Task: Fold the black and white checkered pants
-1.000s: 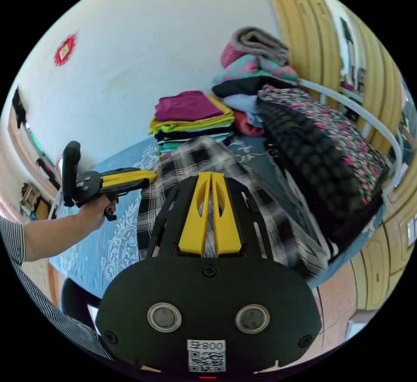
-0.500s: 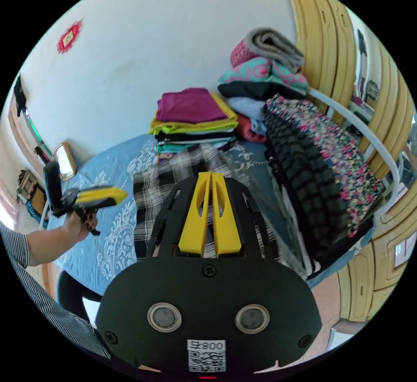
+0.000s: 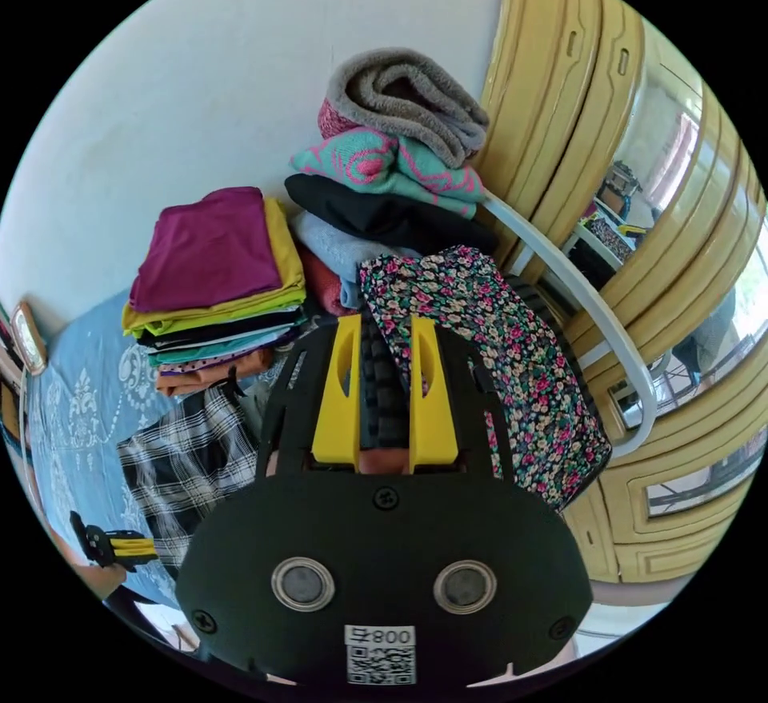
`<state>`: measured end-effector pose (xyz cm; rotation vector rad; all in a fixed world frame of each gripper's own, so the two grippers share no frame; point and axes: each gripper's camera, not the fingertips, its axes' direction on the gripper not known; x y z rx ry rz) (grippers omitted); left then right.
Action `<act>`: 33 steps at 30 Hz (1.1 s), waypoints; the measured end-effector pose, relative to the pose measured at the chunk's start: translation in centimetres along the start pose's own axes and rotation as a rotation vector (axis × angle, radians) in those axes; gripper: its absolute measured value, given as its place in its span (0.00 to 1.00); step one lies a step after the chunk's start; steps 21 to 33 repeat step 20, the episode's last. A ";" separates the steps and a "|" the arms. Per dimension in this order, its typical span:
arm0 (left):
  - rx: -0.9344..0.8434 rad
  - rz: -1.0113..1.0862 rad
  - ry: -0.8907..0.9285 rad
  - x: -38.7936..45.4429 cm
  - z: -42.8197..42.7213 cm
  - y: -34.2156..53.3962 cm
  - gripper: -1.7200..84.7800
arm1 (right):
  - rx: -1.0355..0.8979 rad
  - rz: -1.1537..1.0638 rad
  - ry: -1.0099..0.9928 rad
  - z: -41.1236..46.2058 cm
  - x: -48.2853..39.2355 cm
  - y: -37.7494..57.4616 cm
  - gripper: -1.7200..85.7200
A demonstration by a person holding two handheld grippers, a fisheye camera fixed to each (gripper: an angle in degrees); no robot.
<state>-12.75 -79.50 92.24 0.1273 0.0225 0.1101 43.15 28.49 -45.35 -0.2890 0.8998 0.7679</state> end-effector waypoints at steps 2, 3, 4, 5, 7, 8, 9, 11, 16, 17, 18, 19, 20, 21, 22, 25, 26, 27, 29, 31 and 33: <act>0.007 0.008 -0.001 -0.1 -1.1 0.8 0.03 | -0.043 0.004 0.026 0.7 -0.1 -0.3 0.11; 0.008 0.012 -0.004 -0.1 -1.4 1.0 0.03 | -0.066 0.011 0.054 1.1 0.0 -0.3 0.10; 0.013 0.017 -0.010 0.0 -2.1 1.5 0.03 | -0.063 0.013 0.069 1.1 0.0 -0.2 0.09; 0.017 0.021 -0.014 0.0 -2.7 2.0 0.03 | -0.050 0.016 0.076 0.8 0.1 0.0 0.08; 0.022 0.023 -0.019 0.0 -3.8 2.7 0.03 | -0.031 0.035 0.055 -0.2 0.7 0.5 0.05; 0.023 0.017 -0.017 -0.1 -4.5 3.2 0.03 | -0.027 0.042 0.042 -0.5 0.9 0.6 0.04; 0.022 0.014 -0.016 -0.1 -4.9 3.5 0.03 | -0.028 0.061 0.003 -0.9 1.5 0.9 0.04; 0.014 0.009 -0.004 -0.2 -6.4 4.4 0.02 | -0.005 0.127 -0.089 -2.1 2.9 1.6 0.03; 0.040 -0.005 0.069 0.0 -10.7 7.1 0.02 | 0.107 0.244 -0.305 -6.8 6.4 4.4 0.03; 0.055 -0.010 0.085 0.1 -12.0 7.8 0.02 | 0.138 0.260 -0.366 -8.2 7.2 5.2 0.03; 0.064 -0.014 0.091 0.2 -12.7 8.2 0.02 | 0.174 0.277 -0.432 -9.7 7.9 6.0 0.03; 0.083 -0.020 0.104 0.2 -14.3 9.1 0.02 | 0.217 0.296 -0.505 -11.3 8.6 6.7 0.03; 0.104 -0.024 0.117 0.3 -15.9 10.0 0.02 | 0.237 0.302 -0.544 -12.0 8.9 7.0 0.03; 0.104 -0.024 0.117 0.3 -15.9 10.0 0.02 | 0.237 0.302 -0.544 -12.0 8.9 7.0 0.03; 0.104 -0.024 0.117 0.3 -15.9 10.0 0.02 | 0.237 0.302 -0.544 -12.0 8.9 7.0 0.03; 0.104 -0.024 0.117 0.3 -15.9 10.0 0.02 | 0.237 0.302 -0.544 -12.0 8.9 7.0 0.03; 0.104 -0.024 0.117 0.3 -15.9 10.0 0.02 | 0.237 0.302 -0.544 -12.0 8.9 7.0 0.03; 0.104 -0.024 0.117 0.3 -15.9 10.0 0.02 | 0.237 0.302 -0.544 -12.0 8.9 7.0 0.03; 0.104 -0.024 0.117 0.3 -15.9 10.0 0.02 | 0.237 0.302 -0.544 -12.0 8.9 7.0 0.03; 0.104 -0.024 0.117 0.3 -15.9 10.0 0.02 | 0.237 0.302 -0.544 -12.0 8.9 7.0 0.03; 0.104 -0.024 0.117 0.3 -15.9 10.0 0.02 | 0.237 0.302 -0.544 -12.0 8.9 7.0 0.03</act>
